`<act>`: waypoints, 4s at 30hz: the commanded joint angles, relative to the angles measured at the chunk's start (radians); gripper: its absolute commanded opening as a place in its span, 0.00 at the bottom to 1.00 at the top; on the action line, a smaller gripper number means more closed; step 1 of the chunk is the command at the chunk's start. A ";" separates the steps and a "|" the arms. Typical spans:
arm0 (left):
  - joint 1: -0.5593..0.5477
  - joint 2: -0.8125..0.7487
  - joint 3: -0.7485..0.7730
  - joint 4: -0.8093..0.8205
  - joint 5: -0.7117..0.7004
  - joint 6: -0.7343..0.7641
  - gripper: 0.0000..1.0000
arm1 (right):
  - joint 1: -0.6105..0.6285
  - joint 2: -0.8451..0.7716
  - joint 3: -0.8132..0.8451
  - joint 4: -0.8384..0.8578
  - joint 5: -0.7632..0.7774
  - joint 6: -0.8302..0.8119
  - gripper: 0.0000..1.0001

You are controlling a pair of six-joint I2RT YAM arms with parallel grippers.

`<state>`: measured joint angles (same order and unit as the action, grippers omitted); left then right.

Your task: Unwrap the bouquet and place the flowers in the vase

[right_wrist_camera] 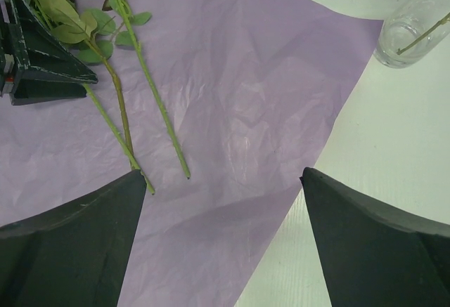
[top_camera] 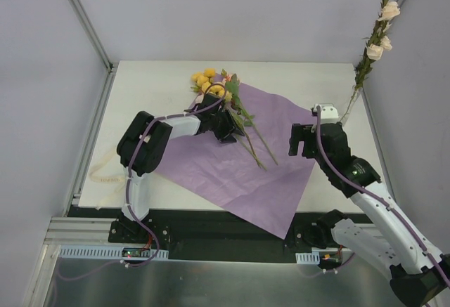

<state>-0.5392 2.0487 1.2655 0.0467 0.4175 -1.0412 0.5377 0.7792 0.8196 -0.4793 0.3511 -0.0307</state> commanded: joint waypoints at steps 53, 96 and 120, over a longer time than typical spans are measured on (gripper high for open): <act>-0.022 0.084 0.092 0.073 -0.155 -0.134 0.24 | 0.004 -0.037 -0.042 -0.028 -0.043 0.060 0.96; -0.018 -0.397 -0.344 0.547 -0.143 -0.105 0.00 | 0.004 0.072 -0.046 0.028 -0.164 0.115 0.96; -0.048 -0.616 0.046 -0.151 0.251 0.770 0.00 | 0.002 0.209 0.458 -0.177 -0.641 -0.003 0.97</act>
<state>-0.5709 1.5032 1.2686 -0.0051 0.5579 -0.4778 0.5377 0.9501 1.1893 -0.5896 -0.2081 -0.0254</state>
